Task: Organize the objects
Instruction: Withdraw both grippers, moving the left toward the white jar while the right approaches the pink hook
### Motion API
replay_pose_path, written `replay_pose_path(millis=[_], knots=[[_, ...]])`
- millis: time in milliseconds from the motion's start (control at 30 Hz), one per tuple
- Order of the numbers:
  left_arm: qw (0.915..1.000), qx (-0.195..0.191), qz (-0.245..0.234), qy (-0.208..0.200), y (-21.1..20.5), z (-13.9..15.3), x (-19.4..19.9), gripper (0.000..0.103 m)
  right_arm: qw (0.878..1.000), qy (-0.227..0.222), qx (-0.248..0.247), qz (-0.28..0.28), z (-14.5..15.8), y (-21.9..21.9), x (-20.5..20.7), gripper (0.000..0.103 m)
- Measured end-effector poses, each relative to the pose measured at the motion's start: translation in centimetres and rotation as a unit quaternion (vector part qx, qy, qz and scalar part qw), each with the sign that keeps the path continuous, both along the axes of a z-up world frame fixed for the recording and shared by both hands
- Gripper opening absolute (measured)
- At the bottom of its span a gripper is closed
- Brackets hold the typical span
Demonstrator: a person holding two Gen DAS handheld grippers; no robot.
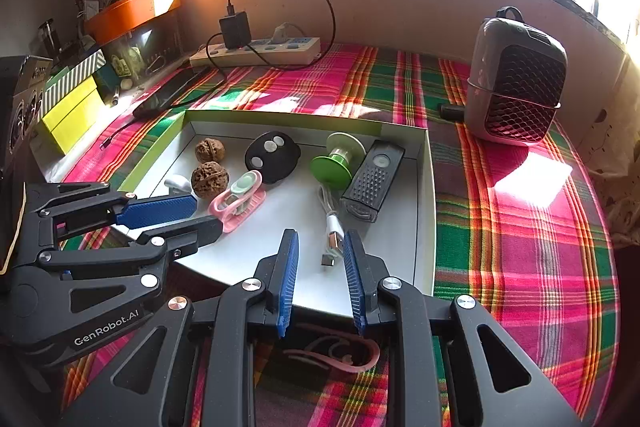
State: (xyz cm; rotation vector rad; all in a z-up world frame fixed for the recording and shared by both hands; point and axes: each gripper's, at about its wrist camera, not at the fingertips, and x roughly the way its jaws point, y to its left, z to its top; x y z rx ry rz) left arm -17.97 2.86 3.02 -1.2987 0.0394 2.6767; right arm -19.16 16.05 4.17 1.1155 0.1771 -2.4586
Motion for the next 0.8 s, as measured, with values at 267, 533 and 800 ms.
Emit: replay_pose_path(millis=[267, 533, 800], knots=[[0.9997, -0.007, 0.007, 0.021, 0.0, 1.0, 2.2, 0.024, 1.0, 0.019, -0.001, -0.013, 0.7, 0.2, 2.4, 0.025], [0.9994, 0.008, 0.01, 0.031, -0.6, 1.4, 4.8, 0.024, 0.998, 0.035, -0.004, -0.049, 1.1, 1.4, 5.0, 0.037], [0.9993, 0.028, 0.009, 0.022, -1.4, 0.6, 6.7, 0.024, 0.997, 0.023, -0.002, -0.077, 0.0, 2.9, 6.9, 0.038]])
